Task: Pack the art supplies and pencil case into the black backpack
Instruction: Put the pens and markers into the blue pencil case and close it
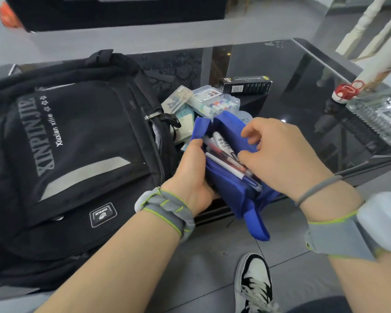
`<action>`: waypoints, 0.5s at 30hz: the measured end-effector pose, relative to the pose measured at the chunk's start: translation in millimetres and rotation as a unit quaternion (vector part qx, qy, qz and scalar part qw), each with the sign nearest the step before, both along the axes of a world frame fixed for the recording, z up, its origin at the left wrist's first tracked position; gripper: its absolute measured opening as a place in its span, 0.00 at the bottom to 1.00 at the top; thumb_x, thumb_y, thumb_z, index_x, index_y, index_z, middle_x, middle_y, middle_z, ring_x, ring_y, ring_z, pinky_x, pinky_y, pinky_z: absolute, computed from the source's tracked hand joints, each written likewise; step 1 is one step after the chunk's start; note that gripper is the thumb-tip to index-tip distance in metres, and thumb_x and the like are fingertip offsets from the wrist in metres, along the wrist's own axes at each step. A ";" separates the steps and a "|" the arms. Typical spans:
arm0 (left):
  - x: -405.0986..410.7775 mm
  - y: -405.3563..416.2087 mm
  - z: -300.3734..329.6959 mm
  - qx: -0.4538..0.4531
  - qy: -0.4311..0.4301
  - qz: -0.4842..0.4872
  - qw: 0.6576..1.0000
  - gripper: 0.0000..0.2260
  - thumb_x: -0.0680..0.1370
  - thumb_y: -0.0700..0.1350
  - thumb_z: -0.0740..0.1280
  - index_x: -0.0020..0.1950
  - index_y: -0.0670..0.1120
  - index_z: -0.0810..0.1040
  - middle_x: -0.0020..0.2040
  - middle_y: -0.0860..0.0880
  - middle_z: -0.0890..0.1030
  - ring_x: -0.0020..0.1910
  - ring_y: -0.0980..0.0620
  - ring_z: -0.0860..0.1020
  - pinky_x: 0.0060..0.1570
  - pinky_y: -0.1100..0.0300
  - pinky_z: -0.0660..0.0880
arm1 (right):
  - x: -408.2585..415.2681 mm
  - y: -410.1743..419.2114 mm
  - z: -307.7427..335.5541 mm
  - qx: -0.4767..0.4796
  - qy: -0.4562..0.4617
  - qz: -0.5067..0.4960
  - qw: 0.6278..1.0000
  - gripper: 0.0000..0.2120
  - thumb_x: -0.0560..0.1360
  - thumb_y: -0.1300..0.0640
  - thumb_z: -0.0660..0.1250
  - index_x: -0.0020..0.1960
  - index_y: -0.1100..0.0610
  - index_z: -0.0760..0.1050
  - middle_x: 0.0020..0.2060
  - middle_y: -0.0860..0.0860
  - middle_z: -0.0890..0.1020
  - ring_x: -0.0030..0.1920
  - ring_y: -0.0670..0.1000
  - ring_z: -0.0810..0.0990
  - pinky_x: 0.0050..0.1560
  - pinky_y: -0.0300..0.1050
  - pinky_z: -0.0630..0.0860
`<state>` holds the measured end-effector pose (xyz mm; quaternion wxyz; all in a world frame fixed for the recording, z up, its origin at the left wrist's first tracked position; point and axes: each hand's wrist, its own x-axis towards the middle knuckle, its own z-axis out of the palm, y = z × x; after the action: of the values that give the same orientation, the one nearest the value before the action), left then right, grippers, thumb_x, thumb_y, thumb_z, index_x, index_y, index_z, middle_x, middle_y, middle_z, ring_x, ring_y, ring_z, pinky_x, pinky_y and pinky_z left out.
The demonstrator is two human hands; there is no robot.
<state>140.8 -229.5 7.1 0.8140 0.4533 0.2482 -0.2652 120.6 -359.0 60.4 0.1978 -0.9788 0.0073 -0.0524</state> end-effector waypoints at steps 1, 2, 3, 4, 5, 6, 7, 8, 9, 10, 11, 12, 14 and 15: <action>1.7 1.5 0.0 0.003 -0.008 -0.002 1.000 0.21 0.82 0.57 0.56 0.58 0.46 0.83 0.50 0.44 0.87 0.48 0.43 0.85 0.52 0.48 0.80 | -0.8 -2.6 -0.8 -0.017 0.006 -0.010 1.000 0.17 0.70 0.54 0.70 0.58 0.51 0.75 0.50 0.50 0.76 0.51 0.54 0.75 0.50 0.45 0.71; 2.8 2.7 0.2 0.005 -0.016 -0.004 1.000 0.20 0.82 0.57 0.56 0.55 0.47 0.83 0.49 0.44 0.87 0.45 0.44 0.86 0.51 0.48 0.81 | -1.2 -4.6 -2.0 -0.036 0.017 -0.020 0.999 0.19 0.70 0.52 0.71 0.59 0.51 0.73 0.51 0.51 0.73 0.52 0.55 0.73 0.48 0.46 0.69; 3.3 2.9 0.4 0.006 -0.025 -0.008 1.000 0.19 0.82 0.56 0.56 0.53 0.47 0.83 0.47 0.44 0.87 0.43 0.44 0.86 0.50 0.49 0.81 | -2.0 -5.4 -2.7 -0.054 0.030 -0.031 0.998 0.21 0.70 0.51 0.71 0.60 0.51 0.70 0.51 0.52 0.71 0.52 0.56 0.71 0.47 0.47 0.68; 3.4 3.5 -0.2 0.012 -0.029 -0.011 0.999 0.18 0.83 0.55 0.56 0.52 0.47 0.83 0.47 0.45 0.87 0.43 0.45 0.86 0.50 0.50 0.81 | -2.2 -6.3 -3.5 -0.063 0.041 -0.044 0.996 0.21 0.70 0.51 0.71 0.60 0.52 0.68 0.50 0.53 0.69 0.51 0.57 0.70 0.45 0.48 0.67; 3.9 3.8 -1.3 0.016 -0.032 -0.016 0.999 0.18 0.82 0.54 0.57 0.52 0.47 0.83 0.47 0.45 0.87 0.43 0.45 0.86 0.51 0.50 0.81 | -1.9 -7.3 -4.2 -0.059 0.048 -0.057 0.996 0.21 0.71 0.51 0.71 0.60 0.53 0.67 0.50 0.53 0.68 0.50 0.58 0.70 0.44 0.48 0.67; 3.7 4.2 -2.0 0.020 -0.034 -0.020 0.999 0.16 0.82 0.52 0.57 0.53 0.47 0.83 0.48 0.45 0.87 0.46 0.44 0.86 0.52 0.49 0.81 | -0.9 -8.8 -4.6 -0.047 0.053 -0.067 0.995 0.20 0.71 0.52 0.70 0.59 0.54 0.66 0.50 0.54 0.68 0.48 0.59 0.72 0.43 0.49 0.69; 3.2 4.2 -2.1 0.020 -0.037 -0.025 0.999 0.15 0.81 0.51 0.59 0.54 0.47 0.83 0.50 0.44 0.87 0.48 0.43 0.86 0.53 0.48 0.81 | -0.1 -10.0 -4.9 -0.034 0.057 -0.069 0.995 0.19 0.72 0.55 0.70 0.58 0.55 0.66 0.50 0.54 0.70 0.46 0.60 0.73 0.42 0.49 0.70; 2.2 4.1 -1.6 0.024 -0.044 -0.034 0.998 0.14 0.79 0.49 0.61 0.56 0.46 0.83 0.52 0.43 0.87 0.50 0.42 0.85 0.55 0.46 0.81 | 0.8 -10.9 -5.5 -0.023 0.061 -0.064 0.996 0.17 0.72 0.57 0.69 0.57 0.56 0.66 0.48 0.55 0.74 0.44 0.60 0.74 0.41 0.49 0.71; 1.5 3.0 -1.5 0.033 -0.056 -0.049 0.997 0.15 0.78 0.48 0.63 0.59 0.44 0.83 0.53 0.43 0.86 0.51 0.41 0.85 0.56 0.45 0.81 | 1.6 -11.2 -6.3 -0.012 0.061 -0.056 0.996 0.14 0.71 0.60 0.67 0.55 0.57 0.68 0.46 0.55 0.77 0.42 0.59 0.75 0.38 0.48 0.70; 0.6 1.1 -2.8 0.044 -0.069 -0.068 0.994 0.16 0.76 0.45 0.64 0.61 0.43 0.81 0.53 0.43 0.86 0.51 0.40 0.85 0.57 0.44 0.81 | 2.2 -10.9 -7.2 -0.002 0.060 -0.049 0.997 0.12 0.71 0.61 0.66 0.53 0.58 0.69 0.43 0.55 0.78 0.41 0.58 0.74 0.36 0.47 0.68; -1.4 -2.4 -3.8 0.054 -0.086 -0.093 0.990 0.18 0.75 0.42 0.65 0.64 0.44 0.79 0.51 0.44 0.86 0.48 0.40 0.85 0.55 0.46 0.81 | 2.8 -10.6 -7.7 0.009 0.054 -0.047 0.997 0.11 0.71 0.61 0.66 0.52 0.59 0.70 0.42 0.55 0.79 0.40 0.58 0.74 0.35 0.47 0.66; -4.2 -5.6 -5.8 0.069 -0.104 -0.117 0.985 0.20 0.74 0.38 0.64 0.66 0.45 0.77 0.47 0.44 0.85 0.44 0.41 0.84 0.51 0.49 0.82 | 3.3 -9.9 -8.4 0.018 0.047 -0.050 0.997 0.11 0.70 0.61 0.66 0.51 0.60 0.71 0.42 0.54 0.79 0.41 0.57 0.74 0.35 0.47 0.65; -8.7 -11.3 -10.3 0.101 -0.134 -0.149 0.974 0.26 0.70 0.31 0.61 0.66 0.48 0.73 0.43 0.43 0.80 0.41 0.44 0.80 0.42 0.55 0.80 | 5.9 -8.6 -11.0 0.022 0.040 -0.059 0.997 0.12 0.70 0.60 0.68 0.51 0.60 0.71 0.42 0.54 0.79 0.41 0.57 0.73 0.36 0.46 0.64; -10.1 -13.0 -12.2 0.118 -0.144 -0.153 0.970 0.29 0.68 0.30 0.59 0.66 0.49 0.72 0.45 0.43 0.79 0.42 0.44 0.79 0.39 0.56 0.78 | 7.5 -9.1 -13.6 0.015 0.048 -0.063 0.997 0.12 0.70 0.60 0.68 0.51 0.60 0.70 0.42 0.54 0.77 0.41 0.57 0.72 0.36 0.46 0.64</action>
<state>130.7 -242.5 -5.1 0.7313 0.6124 0.0857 -0.2878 128.1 -368.0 46.8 0.2079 -0.9748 0.0793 -0.0181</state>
